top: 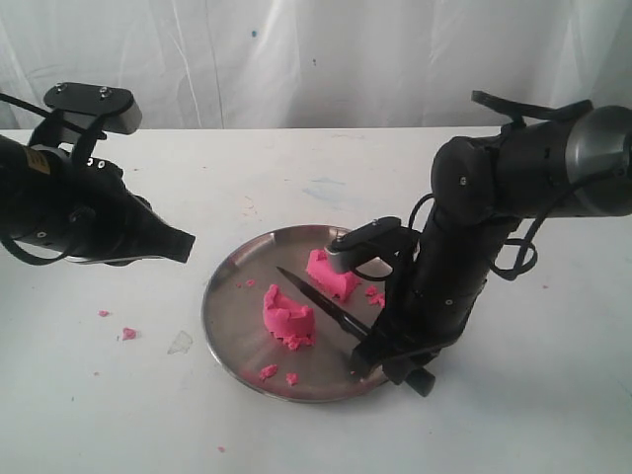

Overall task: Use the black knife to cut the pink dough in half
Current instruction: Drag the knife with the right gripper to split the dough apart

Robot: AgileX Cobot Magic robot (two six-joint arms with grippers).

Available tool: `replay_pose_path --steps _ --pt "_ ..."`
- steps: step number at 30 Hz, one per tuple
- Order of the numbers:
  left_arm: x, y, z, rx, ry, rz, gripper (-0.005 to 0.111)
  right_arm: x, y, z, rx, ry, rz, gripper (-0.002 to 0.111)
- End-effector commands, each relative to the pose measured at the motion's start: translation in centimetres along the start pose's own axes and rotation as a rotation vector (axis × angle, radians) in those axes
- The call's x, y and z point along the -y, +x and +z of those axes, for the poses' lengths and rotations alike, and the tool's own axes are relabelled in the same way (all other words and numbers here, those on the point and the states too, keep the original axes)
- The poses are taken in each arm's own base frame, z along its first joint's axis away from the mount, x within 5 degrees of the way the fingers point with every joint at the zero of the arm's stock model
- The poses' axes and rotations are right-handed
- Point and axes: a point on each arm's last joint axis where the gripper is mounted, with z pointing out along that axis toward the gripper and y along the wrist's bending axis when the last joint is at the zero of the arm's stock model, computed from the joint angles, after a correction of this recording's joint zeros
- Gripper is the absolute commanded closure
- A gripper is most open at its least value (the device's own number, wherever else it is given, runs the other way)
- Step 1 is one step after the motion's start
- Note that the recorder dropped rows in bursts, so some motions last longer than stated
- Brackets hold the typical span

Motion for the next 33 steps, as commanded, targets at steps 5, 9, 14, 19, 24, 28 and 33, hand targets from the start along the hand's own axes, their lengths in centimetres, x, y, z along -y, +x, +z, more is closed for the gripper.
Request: replay_pose_path --steps 5,9,14,19,24,28,33 --pt "0.0 0.2 -0.1 -0.005 0.006 -0.019 0.107 -0.6 0.1 -0.5 -0.017 -0.042 -0.048 0.108" --pt "0.0 0.2 -0.1 -0.005 0.006 -0.019 0.107 -1.1 0.1 -0.5 -0.013 -0.095 -0.084 0.108" --pt "0.0 0.2 -0.1 -0.005 0.006 -0.019 0.107 -1.4 0.0 -0.6 0.001 -0.125 -0.103 0.108" --pt "0.0 0.2 -0.1 -0.005 0.006 -0.019 0.107 -1.4 0.0 -0.6 0.001 -0.125 -0.103 0.108" --pt "0.0 0.2 -0.1 -0.005 0.006 -0.019 0.107 -1.2 -0.3 -0.6 0.029 -0.108 -0.104 0.108" --pt "0.0 0.2 -0.1 -0.005 0.006 -0.019 0.107 -1.0 -1.6 -1.9 0.131 -0.065 -0.071 0.108" --pt "0.0 0.2 -0.1 -0.007 0.007 -0.017 0.107 1.0 -1.7 -4.2 0.207 0.2 -0.03 0.108"
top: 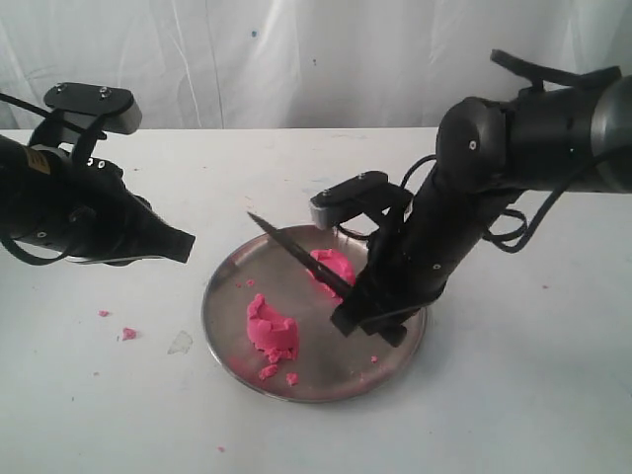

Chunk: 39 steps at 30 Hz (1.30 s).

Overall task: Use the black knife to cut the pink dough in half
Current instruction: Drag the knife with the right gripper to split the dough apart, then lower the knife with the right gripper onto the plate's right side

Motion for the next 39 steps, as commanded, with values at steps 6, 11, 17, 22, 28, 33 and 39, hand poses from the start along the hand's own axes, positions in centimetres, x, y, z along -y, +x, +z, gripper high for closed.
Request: replay_pose_path --steps 6,11,17,22,28,33,39 --pt "0.0 0.1 -0.1 -0.002 0.006 -0.017 0.107 3.5 0.9 -0.2 -0.028 0.396 0.059 0.108" --pt "0.3 0.0 -0.1 0.009 0.035 -0.071 0.107 3.7 1.3 1.5 -0.058 0.381 0.064 0.108" --pt "0.3 0.0 -0.1 0.009 0.035 -0.071 0.107 3.4 2.3 3.0 -0.17 0.333 0.14 0.108" --pt "0.3 0.0 -0.1 0.009 0.035 -0.071 0.107 3.4 2.1 3.3 -0.156 0.322 0.149 0.108" --pt "0.3 0.0 -0.1 0.009 0.035 -0.071 0.107 2.5 2.1 3.5 -0.163 0.218 0.102 0.108" --pt "0.3 0.0 -0.1 0.009 0.035 -0.071 0.107 2.0 2.0 3.6 -0.152 0.162 0.085 0.108" --pt "0.3 0.0 -0.1 0.009 0.035 -0.071 0.107 2.1 1.6 3.2 -0.128 0.172 0.076 0.108"
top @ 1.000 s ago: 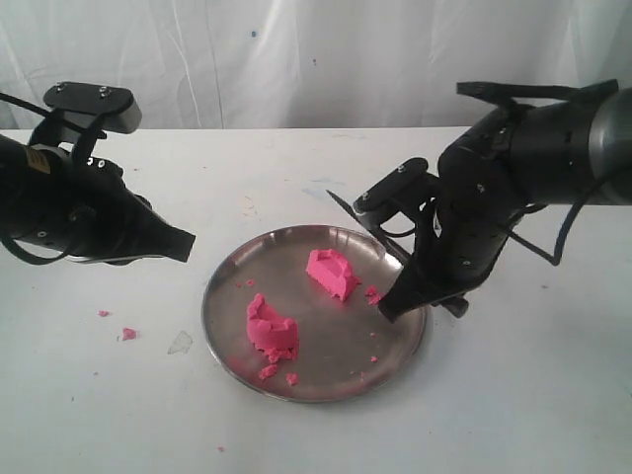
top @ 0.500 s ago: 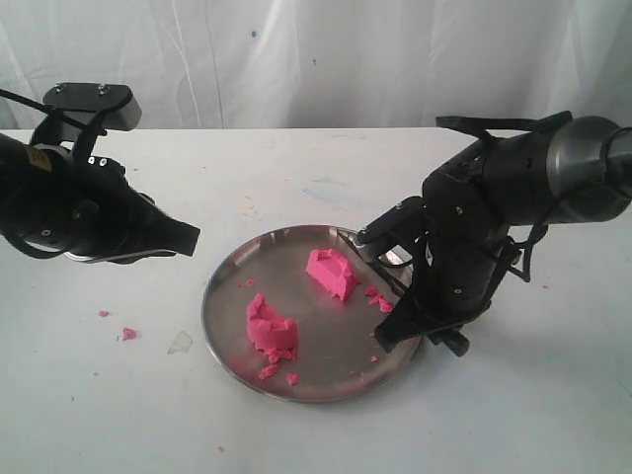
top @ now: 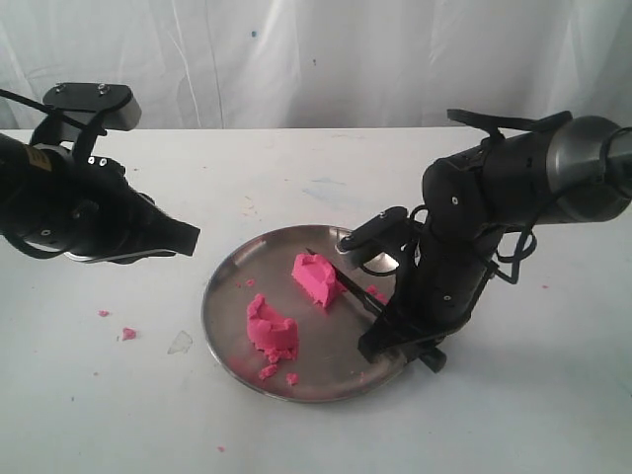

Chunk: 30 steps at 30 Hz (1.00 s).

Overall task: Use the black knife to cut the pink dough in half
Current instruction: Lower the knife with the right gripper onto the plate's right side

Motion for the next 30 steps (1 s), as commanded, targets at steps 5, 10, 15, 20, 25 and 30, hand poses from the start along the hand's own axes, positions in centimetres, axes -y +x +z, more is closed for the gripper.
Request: replay_pose_path --steps 5,10,15,20,25,30 --pt "0.1 0.1 -0.1 -0.001 0.009 -0.023 0.107 0.4 -1.1 -2.2 0.09 0.047 -0.045 0.108" --pt "0.1 0.1 -0.1 -0.001 0.009 -0.023 0.107 0.6 -1.2 -2.9 0.13 0.075 -0.064 0.108" --pt "0.7 -0.2 -0.1 0.032 0.081 -0.159 0.107 1.0 -1.7 -1.3 -0.063 0.056 0.031 0.108" --pt "0.9 -0.3 -0.2 0.035 0.109 -0.206 0.107 1.5 -4.8 -1.0 0.005 0.055 0.051 0.108" --pt "0.9 -0.3 -0.2 0.035 0.109 -0.206 0.107 1.7 -5.7 -1.1 0.106 0.071 0.053 0.108" --pt "0.9 -0.3 -0.2 0.035 0.109 -0.206 0.107 1.7 -5.7 -1.1 0.099 0.071 0.052 0.103"
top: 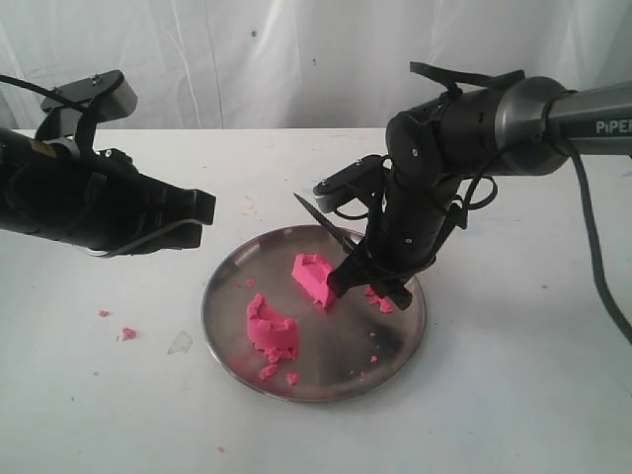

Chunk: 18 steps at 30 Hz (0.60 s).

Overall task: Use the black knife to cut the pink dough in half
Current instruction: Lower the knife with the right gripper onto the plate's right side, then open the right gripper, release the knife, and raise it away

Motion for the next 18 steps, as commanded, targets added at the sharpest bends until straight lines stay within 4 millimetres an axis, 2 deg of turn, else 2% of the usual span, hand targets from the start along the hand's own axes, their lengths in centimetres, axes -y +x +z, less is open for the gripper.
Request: replay_pose_path --steps 1,6,14,18 --pt "0.03 0.13 -0.1 -0.003 0.007 -0.016 0.107 0.44 -0.09 -0.09 0.004 0.008 0.006 0.1" --pt "0.03 0.13 -0.1 -0.003 0.007 -0.016 0.107 0.42 0.01 -0.01 0.0 0.008 0.006 0.09" --pt "0.03 0.13 -0.1 -0.003 0.007 -0.016 0.107 0.41 0.05 0.06 -0.005 0.008 -0.001 0.089" --pt "0.03 0.13 -0.1 -0.003 0.007 -0.016 0.107 0.41 0.2 0.06 -0.021 0.007 -0.002 0.079"
